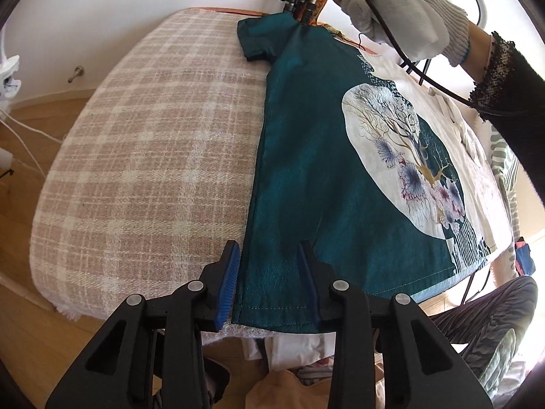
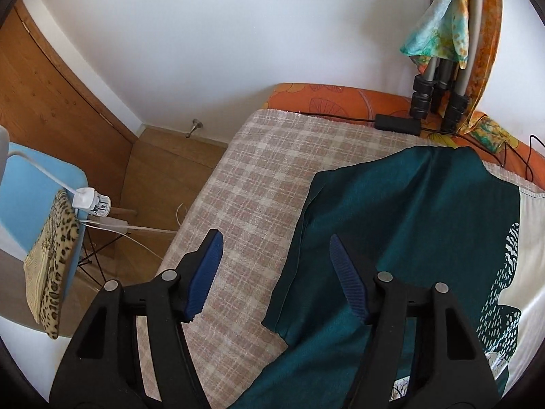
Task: Fold small clothes
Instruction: 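Grasp the green panel hem with the left tool while the right tool grasps its shoulder, then lift and fold the green side panel inward over the tree print with both tools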
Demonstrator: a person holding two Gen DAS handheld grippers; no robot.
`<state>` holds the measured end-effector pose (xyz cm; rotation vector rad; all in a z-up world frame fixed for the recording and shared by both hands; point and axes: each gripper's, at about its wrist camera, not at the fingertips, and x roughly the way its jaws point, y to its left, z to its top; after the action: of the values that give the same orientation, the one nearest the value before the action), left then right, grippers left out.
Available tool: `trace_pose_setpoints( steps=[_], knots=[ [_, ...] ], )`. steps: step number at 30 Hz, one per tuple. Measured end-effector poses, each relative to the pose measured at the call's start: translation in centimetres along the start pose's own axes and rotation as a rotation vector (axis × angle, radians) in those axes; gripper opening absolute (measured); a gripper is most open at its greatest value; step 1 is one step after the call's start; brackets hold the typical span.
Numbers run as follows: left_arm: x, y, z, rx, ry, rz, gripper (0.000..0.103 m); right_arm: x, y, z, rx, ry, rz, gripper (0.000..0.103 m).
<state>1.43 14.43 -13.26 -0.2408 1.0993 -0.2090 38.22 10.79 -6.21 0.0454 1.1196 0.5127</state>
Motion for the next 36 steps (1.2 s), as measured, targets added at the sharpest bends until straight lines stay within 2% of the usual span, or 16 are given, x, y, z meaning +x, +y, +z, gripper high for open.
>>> trace_pose_setpoints(
  steps=[2, 9, 12, 14, 15, 19, 21, 22, 23, 24, 26, 36],
  knots=[
    [0.2, 0.0, -0.1, -0.003, 0.005, -0.01, 0.031, 2.1, 0.3, 0.6, -0.007, 0.021, -0.016, 0.061],
    [0.4, 0.1, 0.4, -0.013, 0.007, -0.05, 0.028, 7.3, 0.2, 2.3, -0.036, 0.073, -0.135, 0.061],
    [0.6, -0.1, 0.5, -0.011, 0.014, -0.069, 0.02, 8.8, -0.6, 2.5, -0.033, 0.096, -0.181, 0.061],
    [0.8, -0.2, 0.5, -0.007, 0.024, -0.087, 0.011, 9.4, -0.9, 2.5, -0.038, 0.115, -0.194, 0.061],
    [0.8, -0.3, 0.5, -0.007, 0.024, -0.088, 0.011, 9.7, -0.9, 2.5, -0.046, 0.122, -0.202, 0.06],
    [0.9, 0.0, 0.7, -0.035, 0.028, -0.114, 0.007, 10.2, -0.7, 2.3, -0.097, 0.129, -0.239, 0.053],
    [0.8, 0.1, 0.7, -0.045, 0.027, -0.126, 0.006, 10.1, -0.6, 2.1, -0.122, 0.128, -0.263, 0.045],
    [0.8, -0.1, 0.8, -0.039, 0.024, -0.122, 0.005, 10.0, -0.7, 2.1, -0.134, 0.128, -0.272, 0.033],
    [0.7, -0.2, 0.8, -0.033, 0.02, -0.122, 0.005, 9.8, -0.8, 2.1, -0.137, 0.13, -0.267, 0.017],
    [0.7, -0.3, 0.8, -0.031, 0.017, -0.125, 0.005, 9.6, -1.1, 2.2, -0.13, 0.135, -0.254, 0.011],
    [0.6, -0.5, 0.9, -0.029, 0.013, -0.126, 0.005, 9.0, -1.8, 2.3, -0.102, 0.129, -0.224, 0.006],
    [-0.3, -2.6, 1.1, 0.022, -0.019, -0.154, 0.004, 3.4, -3.7, 2.1, -0.038, 0.016, -0.146, 0.004]
  ],
)
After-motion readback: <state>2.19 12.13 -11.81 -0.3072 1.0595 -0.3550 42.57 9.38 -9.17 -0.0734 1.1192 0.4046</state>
